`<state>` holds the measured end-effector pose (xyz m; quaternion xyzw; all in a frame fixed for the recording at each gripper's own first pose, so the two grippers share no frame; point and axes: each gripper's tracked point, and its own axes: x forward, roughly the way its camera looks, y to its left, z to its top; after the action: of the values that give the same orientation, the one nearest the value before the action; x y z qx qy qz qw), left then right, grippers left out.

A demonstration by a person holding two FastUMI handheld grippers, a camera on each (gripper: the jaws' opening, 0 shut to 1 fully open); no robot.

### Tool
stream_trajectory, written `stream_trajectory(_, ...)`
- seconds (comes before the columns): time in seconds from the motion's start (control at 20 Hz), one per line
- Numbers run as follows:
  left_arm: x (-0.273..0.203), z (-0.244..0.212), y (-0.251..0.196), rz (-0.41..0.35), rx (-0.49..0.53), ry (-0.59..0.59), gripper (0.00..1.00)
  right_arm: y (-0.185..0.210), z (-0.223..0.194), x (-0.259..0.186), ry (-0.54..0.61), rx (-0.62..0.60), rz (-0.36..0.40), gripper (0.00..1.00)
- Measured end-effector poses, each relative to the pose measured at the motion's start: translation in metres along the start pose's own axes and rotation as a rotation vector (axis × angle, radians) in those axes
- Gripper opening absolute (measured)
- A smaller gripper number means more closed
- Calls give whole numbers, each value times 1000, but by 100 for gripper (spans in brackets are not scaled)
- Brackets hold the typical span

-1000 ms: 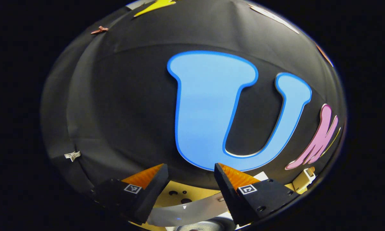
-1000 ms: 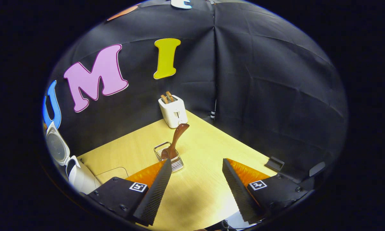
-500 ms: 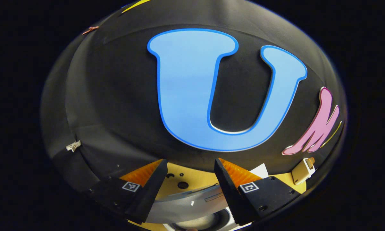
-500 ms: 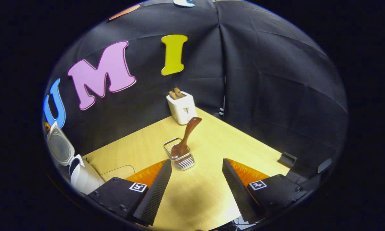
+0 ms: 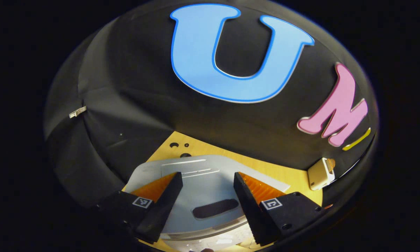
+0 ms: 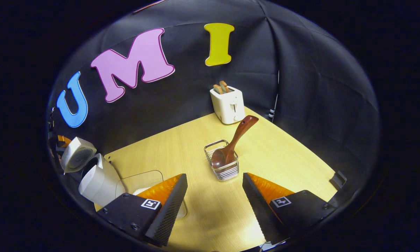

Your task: Close the left gripper, press the button to open the rice cooker; take a wooden spoon from the chopstick holder with the right hand, scoop a spoonful of rice and pour it into the rice cooker, then put the wooden spoon back into the chopstick holder.

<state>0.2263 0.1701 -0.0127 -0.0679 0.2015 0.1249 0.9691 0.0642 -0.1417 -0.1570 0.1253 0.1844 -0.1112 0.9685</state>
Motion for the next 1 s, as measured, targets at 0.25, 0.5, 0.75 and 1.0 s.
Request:
stream_trajectory(0.25, 4, -62, -8, 65, 24, 16, 98, 2, -7, 6, 23, -24, 39, 99)
stream_trajectory(0.5, 6, -95, -5, 122, 89, 21, 98, -1, -25, 9, 76, -49, 62, 99)
stream_trajectory(0.75, 8, -99, -7, 136, 111, -48, 99, -6, -31, 15, 102, -63, 57, 99)
stream_trajectory(1.0, 0, -100, -1, 138, 119, -119, 99, 10, -29, 14, 96, -85, 86, 99)
